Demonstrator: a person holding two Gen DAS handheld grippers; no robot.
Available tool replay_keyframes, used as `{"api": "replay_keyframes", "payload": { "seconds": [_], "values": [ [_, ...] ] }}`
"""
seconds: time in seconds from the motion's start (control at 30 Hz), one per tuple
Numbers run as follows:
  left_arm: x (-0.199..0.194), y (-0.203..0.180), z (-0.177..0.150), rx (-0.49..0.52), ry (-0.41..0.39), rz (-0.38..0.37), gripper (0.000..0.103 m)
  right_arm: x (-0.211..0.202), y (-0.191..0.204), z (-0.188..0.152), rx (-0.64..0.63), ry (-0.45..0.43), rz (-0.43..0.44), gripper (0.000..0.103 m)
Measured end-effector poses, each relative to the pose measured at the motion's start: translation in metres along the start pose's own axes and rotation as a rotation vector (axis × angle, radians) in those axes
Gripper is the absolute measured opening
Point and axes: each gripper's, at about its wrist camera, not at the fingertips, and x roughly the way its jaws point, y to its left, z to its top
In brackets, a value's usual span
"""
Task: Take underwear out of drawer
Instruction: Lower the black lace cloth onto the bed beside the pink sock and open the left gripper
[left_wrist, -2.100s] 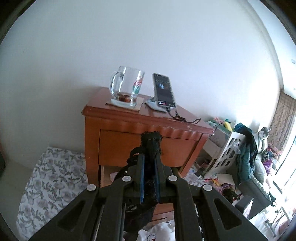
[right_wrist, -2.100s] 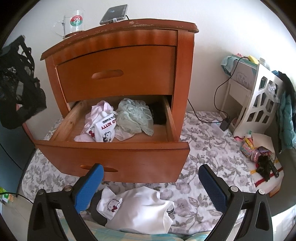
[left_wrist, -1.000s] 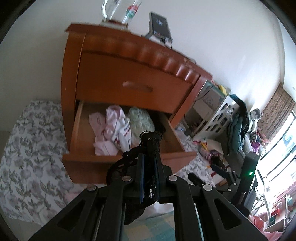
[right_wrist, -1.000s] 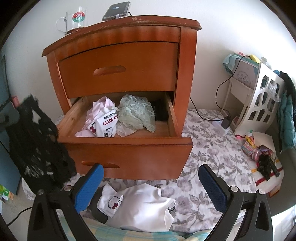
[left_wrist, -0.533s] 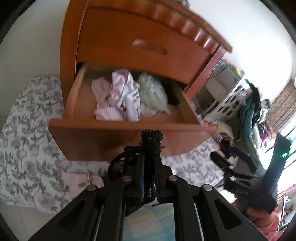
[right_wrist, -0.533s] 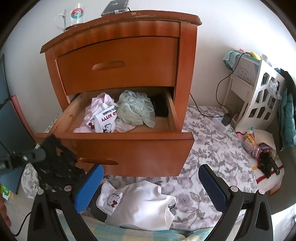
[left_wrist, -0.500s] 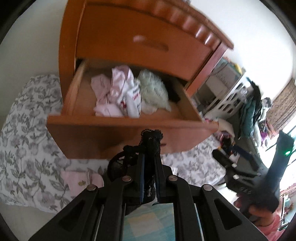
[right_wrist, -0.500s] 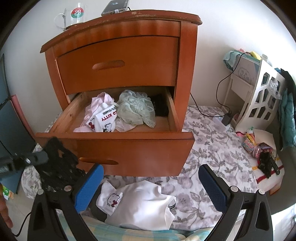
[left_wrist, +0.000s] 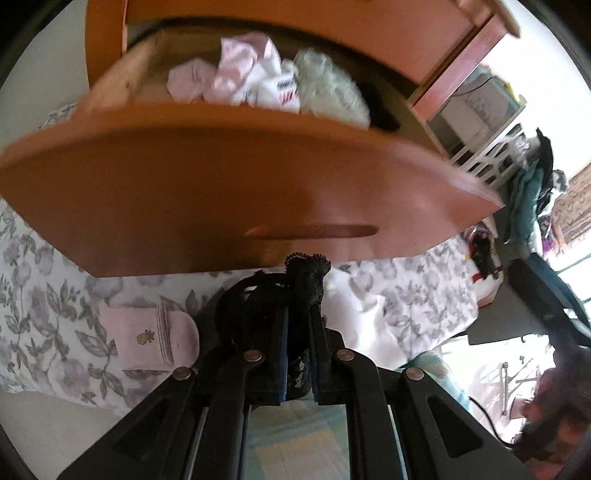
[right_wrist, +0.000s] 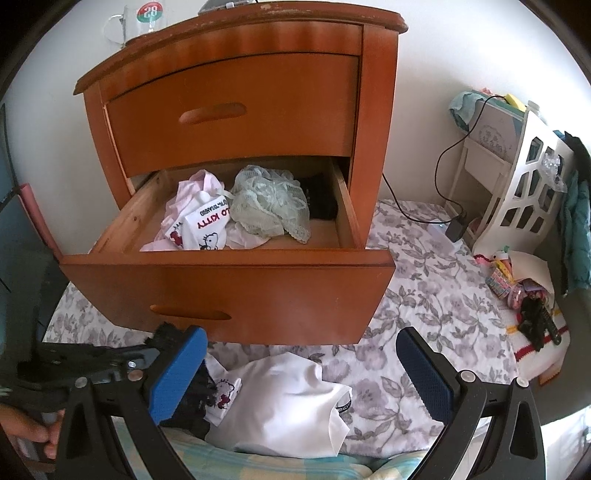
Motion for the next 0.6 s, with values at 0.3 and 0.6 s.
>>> {"api": "replay_keyframes", "payload": {
  "seconds": [0.3,0.6],
  "values": [
    [0.038,0.015,-0.01,-0.019,0.059,0.098,0.009,0.007,-0.001,-0.002,0.002,0.019,-0.004,0.103],
    [0.057,0.028,-0.018,-0.048,0.109,0.136,0.009,0.008,0.002,-0.003,-0.007,0.024,-0.004,0.103]
  ]
}}
